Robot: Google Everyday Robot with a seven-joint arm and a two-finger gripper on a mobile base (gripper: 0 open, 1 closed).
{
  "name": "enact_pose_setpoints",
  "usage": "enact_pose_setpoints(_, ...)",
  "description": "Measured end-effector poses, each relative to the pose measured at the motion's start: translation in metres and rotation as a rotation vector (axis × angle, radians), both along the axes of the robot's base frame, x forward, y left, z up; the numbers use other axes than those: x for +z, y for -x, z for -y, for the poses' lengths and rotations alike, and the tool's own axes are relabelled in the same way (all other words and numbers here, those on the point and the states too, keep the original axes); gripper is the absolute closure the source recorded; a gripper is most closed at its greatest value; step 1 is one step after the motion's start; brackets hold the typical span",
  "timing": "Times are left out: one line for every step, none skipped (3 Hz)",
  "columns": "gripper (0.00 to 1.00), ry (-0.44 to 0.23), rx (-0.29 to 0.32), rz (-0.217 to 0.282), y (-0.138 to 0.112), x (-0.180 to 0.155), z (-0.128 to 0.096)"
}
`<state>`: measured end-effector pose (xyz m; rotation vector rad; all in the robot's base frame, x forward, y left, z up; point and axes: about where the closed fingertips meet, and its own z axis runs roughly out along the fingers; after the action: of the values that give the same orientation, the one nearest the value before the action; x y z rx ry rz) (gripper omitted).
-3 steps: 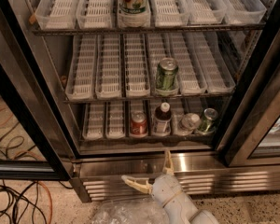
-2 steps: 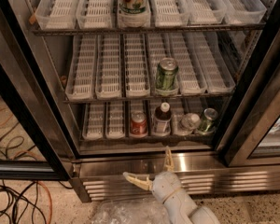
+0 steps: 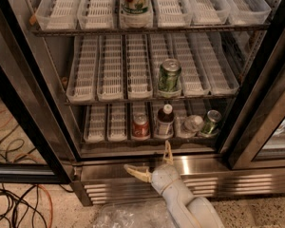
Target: Pick coke can from bottom shelf of fridge
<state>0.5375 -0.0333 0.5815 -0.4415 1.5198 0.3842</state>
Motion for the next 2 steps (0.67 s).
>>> enact_pose_setpoints(0.00, 0.014, -0.007, 0.005, -0.020, -0.003, -0.003)
enact_pose_setpoints(0.00, 0.025, -0.046, 0.029, -0.035, -0.001, 0.001)
